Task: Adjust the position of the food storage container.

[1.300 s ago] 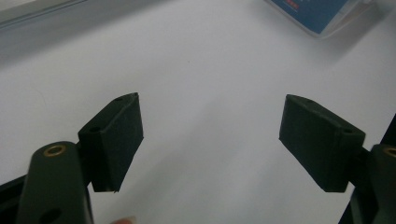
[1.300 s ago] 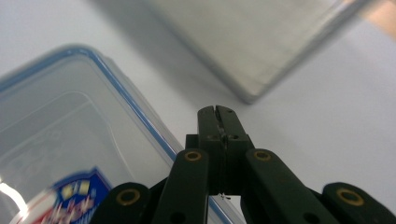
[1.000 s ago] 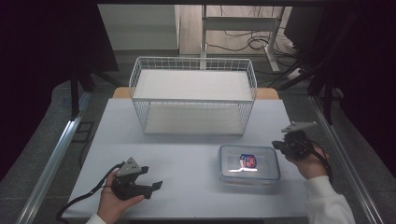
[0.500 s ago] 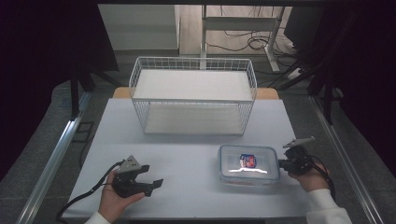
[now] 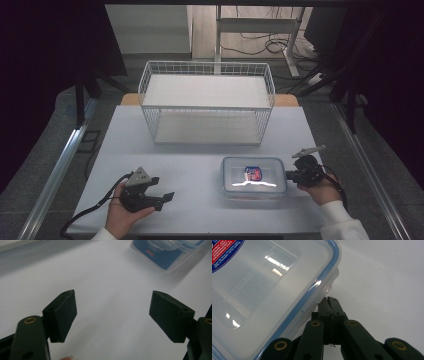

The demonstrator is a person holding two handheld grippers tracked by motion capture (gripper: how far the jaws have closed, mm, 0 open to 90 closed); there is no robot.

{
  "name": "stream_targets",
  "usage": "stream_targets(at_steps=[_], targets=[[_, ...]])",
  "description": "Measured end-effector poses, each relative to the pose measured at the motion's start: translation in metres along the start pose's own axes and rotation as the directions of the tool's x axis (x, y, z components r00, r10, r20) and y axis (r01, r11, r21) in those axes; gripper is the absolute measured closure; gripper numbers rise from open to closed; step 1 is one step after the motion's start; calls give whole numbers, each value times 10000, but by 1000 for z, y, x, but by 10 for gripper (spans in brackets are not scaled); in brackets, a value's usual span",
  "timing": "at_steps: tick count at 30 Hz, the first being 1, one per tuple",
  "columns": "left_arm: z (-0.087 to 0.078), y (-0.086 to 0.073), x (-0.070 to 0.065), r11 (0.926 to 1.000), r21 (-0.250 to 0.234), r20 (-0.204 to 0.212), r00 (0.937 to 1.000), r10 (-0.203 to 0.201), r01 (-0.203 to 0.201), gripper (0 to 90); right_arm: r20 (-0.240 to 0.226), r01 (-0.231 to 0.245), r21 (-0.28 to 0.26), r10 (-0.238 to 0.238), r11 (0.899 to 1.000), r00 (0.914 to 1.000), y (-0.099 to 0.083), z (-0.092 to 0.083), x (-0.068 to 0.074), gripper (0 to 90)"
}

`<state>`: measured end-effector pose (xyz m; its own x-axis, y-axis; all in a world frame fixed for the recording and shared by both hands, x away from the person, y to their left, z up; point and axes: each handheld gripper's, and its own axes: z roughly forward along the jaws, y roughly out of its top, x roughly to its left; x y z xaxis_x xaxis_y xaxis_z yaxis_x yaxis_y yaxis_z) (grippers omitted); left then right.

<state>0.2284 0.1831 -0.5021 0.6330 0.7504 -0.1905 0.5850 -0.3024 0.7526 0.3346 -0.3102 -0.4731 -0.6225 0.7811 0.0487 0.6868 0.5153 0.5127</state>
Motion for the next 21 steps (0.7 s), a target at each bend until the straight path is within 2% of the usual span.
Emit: stream_targets(at_steps=[2,4,6,7,12,16,21], targets=[[0,0,1,10000,-24,-15,10000,-5,5,217,-118,101,16,-100,9999,9999,7,6,11,891],[-1,1,1,10000,-38,-31,10000,-25,25,217,-169,173,49,-172,9998,9997,9,7,14,891],[-1,1,1,10000,-58,-40,10000,-28,28,217,-331,487,181,-481,9986,9983,18,13,28,891],[-2,1,1,10000,-74,-48,10000,-27,26,217,-331,487,181,-481,9986,9983,18,13,28,891],[-3,2,4,9999,-94,-178,9998,86,-87,217,-591,1038,256,-1022,9943,9930,32,24,51,891],[-4,2,5,9999,-33,-380,9992,159,-160,217,-708,1248,293,-1225,9917,9899,41,31,64,891],[-8,3,5,9998,-172,-417,9990,135,-142,217,-935,1595,252,-1565,9869,9832,48,37,79,891]])
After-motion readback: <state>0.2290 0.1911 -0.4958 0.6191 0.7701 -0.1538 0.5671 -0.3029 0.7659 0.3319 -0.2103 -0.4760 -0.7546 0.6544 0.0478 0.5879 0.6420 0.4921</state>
